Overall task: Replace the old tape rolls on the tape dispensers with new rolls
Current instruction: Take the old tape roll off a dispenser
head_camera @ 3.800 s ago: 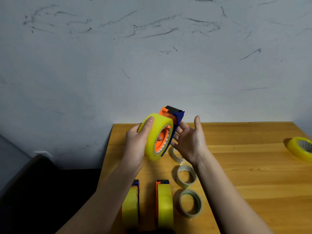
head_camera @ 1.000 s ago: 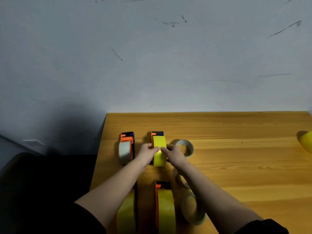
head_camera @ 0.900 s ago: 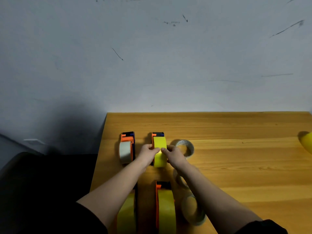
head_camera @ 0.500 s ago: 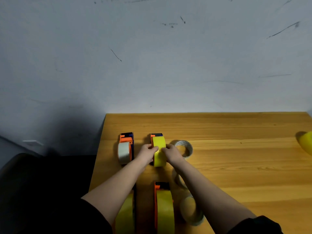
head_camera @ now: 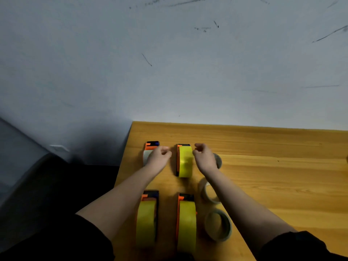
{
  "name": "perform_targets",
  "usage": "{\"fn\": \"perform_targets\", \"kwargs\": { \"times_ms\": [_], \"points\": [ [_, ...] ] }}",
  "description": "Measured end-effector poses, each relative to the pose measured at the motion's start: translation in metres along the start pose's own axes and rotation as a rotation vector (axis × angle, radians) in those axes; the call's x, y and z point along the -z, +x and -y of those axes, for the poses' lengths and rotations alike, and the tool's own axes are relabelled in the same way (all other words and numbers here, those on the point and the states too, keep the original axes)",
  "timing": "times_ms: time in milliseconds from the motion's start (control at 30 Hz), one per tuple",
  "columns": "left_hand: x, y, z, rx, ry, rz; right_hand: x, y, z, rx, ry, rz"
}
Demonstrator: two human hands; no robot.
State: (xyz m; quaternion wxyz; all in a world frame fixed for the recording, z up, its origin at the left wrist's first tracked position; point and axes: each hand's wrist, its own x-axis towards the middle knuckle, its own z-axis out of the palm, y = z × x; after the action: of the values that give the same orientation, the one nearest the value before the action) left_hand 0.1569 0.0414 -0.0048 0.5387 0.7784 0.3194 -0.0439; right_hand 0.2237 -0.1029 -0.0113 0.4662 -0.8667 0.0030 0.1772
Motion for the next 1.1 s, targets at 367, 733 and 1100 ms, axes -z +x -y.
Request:
{"fn": "perform_targets", "kwargs": {
  "times_ms": [367, 733, 1100],
  "points": [
    [0.053, 0.011, 0.050, 0.271, 0.087, -0.209, -0.075, -0.039, 0.030, -0.037, -0.082, 0.321],
    [0.057, 0.034, 0.054, 0.350, -0.136, 0.091, -0.111, -0.046, 0.052, -0.238, 0.011, 0.477],
    [0.082, -0.004, 0.020, 0.153, -0.452, 0.165, -0.093, -0.052, 0.042, 0.088, 0.140, 0.230]
  ]
}}
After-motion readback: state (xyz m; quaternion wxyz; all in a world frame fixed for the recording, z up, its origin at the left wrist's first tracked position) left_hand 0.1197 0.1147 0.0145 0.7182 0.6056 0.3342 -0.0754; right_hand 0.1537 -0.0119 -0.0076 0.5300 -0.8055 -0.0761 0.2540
